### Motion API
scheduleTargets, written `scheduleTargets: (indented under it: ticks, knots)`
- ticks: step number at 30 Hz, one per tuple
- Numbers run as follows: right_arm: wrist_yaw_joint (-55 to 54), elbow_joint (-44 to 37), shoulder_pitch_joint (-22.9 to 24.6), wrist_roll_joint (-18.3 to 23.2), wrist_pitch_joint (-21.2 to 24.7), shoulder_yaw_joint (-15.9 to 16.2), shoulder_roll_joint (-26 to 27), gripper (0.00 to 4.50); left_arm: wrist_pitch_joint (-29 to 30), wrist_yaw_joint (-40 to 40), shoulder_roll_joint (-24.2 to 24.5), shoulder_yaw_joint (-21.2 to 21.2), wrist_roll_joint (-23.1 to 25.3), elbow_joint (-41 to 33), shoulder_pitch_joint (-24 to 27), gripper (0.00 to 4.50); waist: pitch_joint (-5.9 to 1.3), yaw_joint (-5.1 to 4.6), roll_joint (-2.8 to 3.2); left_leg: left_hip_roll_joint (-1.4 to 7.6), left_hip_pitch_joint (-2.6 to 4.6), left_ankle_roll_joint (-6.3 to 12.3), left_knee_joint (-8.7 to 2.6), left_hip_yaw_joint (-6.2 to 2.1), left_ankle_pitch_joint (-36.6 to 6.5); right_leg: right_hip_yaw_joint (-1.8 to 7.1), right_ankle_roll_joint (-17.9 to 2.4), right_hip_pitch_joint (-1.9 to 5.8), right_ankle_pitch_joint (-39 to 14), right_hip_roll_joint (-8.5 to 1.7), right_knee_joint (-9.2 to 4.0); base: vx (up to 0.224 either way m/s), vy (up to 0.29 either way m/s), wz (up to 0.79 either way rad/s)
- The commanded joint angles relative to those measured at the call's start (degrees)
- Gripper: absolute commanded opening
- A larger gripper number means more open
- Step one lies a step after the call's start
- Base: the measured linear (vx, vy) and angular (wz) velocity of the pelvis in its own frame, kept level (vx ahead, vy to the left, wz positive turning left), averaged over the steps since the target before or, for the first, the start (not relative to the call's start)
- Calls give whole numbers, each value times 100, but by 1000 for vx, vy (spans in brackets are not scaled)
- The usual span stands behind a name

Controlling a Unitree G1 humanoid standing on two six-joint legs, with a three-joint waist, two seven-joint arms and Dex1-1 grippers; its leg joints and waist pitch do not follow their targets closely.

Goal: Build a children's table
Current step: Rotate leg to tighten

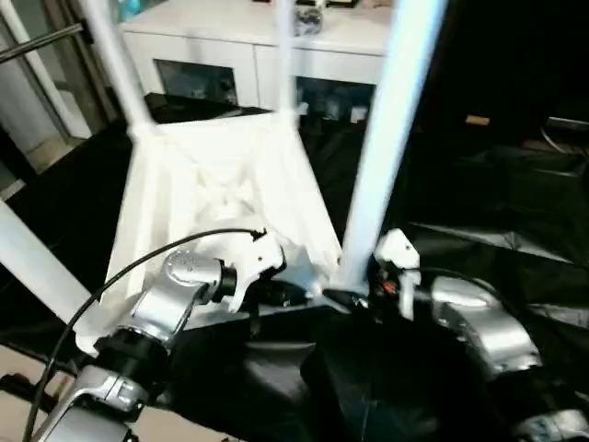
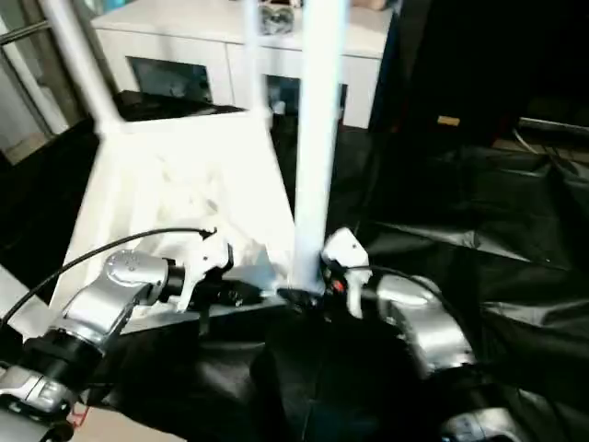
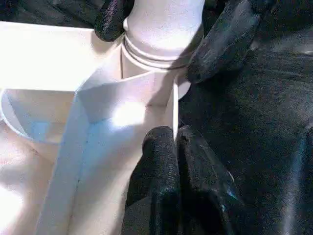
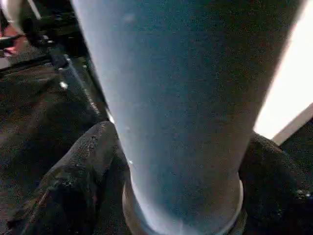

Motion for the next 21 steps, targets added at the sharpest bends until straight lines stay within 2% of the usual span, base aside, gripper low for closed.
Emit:
scheduleTargets:
  ticks: [1,4,10,13,15,17,18,20,21]
  knots:
    - [269,-105,125,84,230,214,1,336,-63,-174,-14,-110,-82,-72,-37,0,-261,6,-24,169,-14,427,-307,-27,-799,276,-1257,288,-347,-433,-410,0,0,0]
    - [308,-136,140,116,273,215,-11,295,-67,-206,-10,-100,-81,-73,-40,0,-274,50,-21,169,-7,411,-298,-23,-737,276,-1276,284,-244,-434,-394,0,0,0]
    - [-66,-50,137,94,376,98,207,263,51,119,-141,-39,-47,-9,-65,0,-267,55,-28,165,-10,362,-307,-29,-758,270,-1268,284,-299,-436,-398,0,0,0]
    - [-380,80,93,-2,374,37,318,259,106,258,-192,-15,-9,27,-81,0,-240,49,-33,159,0,284,-328,-29,-944,274,-1180,265,-752,-440,-448,0,0,0]
    - [-1251,510,-58,-247,320,-116,601,259,228,663,-345,60,85,138,-142,0,-208,20,-37,146,16,164,-359,-32,-1178,272,-1052,238,-1374,-454,-513,0,0,0]
    - [-1888,787,-163,-349,342,-265,830,259,310,999,-483,118,151,225,-200,0,-203,-29,-41,132,7,71,-377,-51,-1235,270,-918,243,-1775,-465,-545,0,0,0]
    - [-2034,841,-186,-358,362,-308,886,259,334,1087,-520,133,166,243,-214,0,-197,-52,-43,138,24,42,-383,-57,-1300,274,-848,224,-1925,-459,-570,0,0,0]
    - [-2314,937,-228,-373,408,-395,998,258,382,1260,-592,161,191,275,-242,0,-195,-93,-39,136,14,39,-385,-59,-1355,278,-836,219,-1963,-459,-576,0,0,0]
    - [-3155,1261,-388,-487,499,-580,1274,258,553,1814,-870,239,254,350,-325,0,-201,-103,-54,134,8,62,-383,-60,-1345,280,-820,223,-1934,-453,-578,0,0,0]
